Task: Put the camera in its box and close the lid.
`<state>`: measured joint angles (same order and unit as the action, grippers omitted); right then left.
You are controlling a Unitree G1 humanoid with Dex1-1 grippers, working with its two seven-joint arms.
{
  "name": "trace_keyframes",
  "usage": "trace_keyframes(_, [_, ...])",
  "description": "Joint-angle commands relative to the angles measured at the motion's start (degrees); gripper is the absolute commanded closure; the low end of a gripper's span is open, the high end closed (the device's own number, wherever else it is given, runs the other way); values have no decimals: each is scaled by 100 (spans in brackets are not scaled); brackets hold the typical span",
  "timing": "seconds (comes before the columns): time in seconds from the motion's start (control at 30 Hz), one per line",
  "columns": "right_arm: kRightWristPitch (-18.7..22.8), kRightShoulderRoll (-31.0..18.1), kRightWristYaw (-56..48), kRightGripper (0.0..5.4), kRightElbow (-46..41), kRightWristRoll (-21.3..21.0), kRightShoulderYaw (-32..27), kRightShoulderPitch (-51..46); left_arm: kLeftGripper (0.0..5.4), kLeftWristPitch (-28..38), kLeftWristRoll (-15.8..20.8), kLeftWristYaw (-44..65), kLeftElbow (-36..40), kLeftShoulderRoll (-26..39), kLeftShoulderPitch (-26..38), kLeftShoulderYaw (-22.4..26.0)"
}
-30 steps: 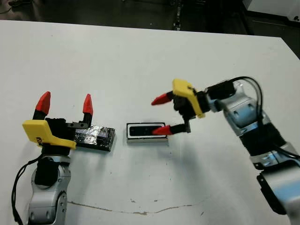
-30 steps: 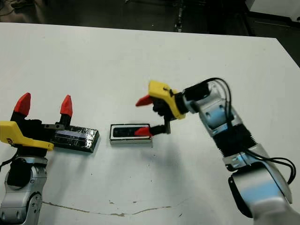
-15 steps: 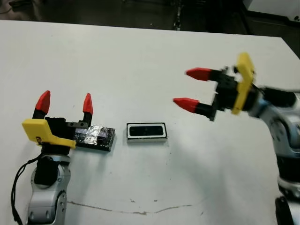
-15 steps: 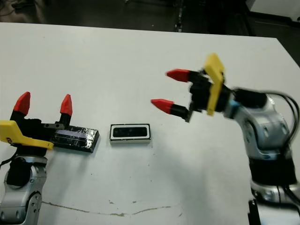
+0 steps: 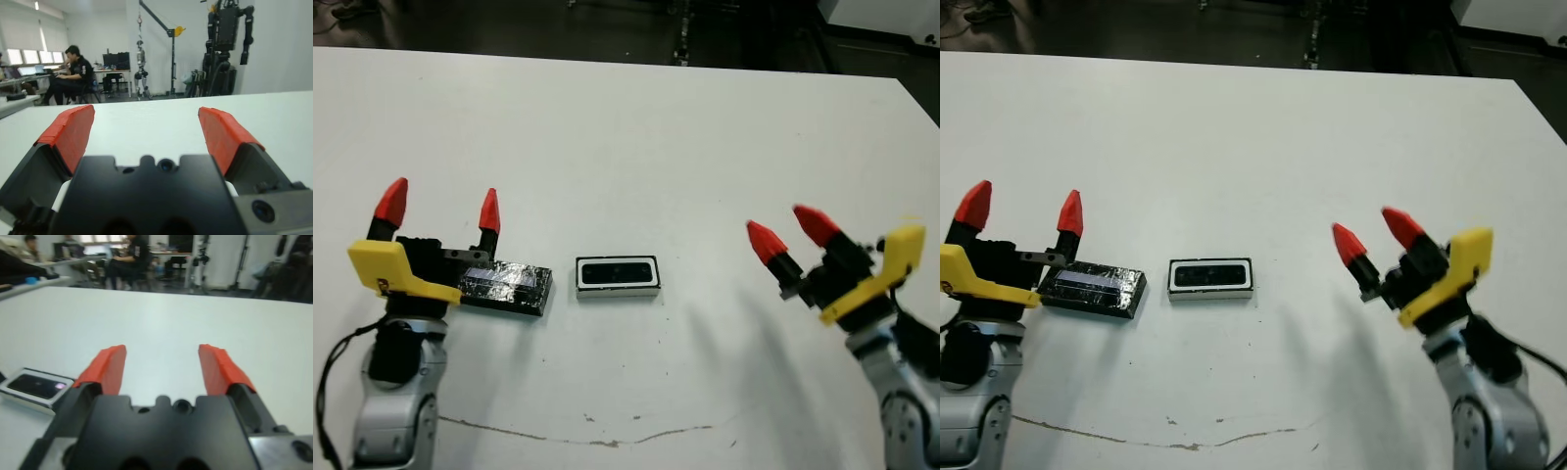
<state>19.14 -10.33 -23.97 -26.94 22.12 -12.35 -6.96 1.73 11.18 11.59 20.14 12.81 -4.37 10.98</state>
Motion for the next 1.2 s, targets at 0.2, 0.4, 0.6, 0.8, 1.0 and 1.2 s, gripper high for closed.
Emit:
trace_keyframes(0.2, [-529,321,570,294,143,-281,211,-283,0,-926,558,1245,161,1477,406,391])
trace_keyframes(0.4, [-942,403,609,393,438,-372,373,-252,0,-1267,913,2795,-290,2910,1083,448])
trace_keyframes(0.6, [-904,422,685,495,506,-263,433,-214,0,-1600,1161,5122,-1582,4221,2517,-239])
trace_keyframes(0.8, [-969,399,670,539,619,-228,449,-199,0,-865,910,7648,-3362,4219,4200,-1357])
trace_keyframes(1.0, [-1044,396,679,539,630,-235,442,-218,0,-302,866,8091,-3603,4155,4610,-2214])
trace_keyframes(1.2, [-1003,376,652,539,651,-171,420,-199,0,-489,1786,8091,-3874,4229,4708,-3218])
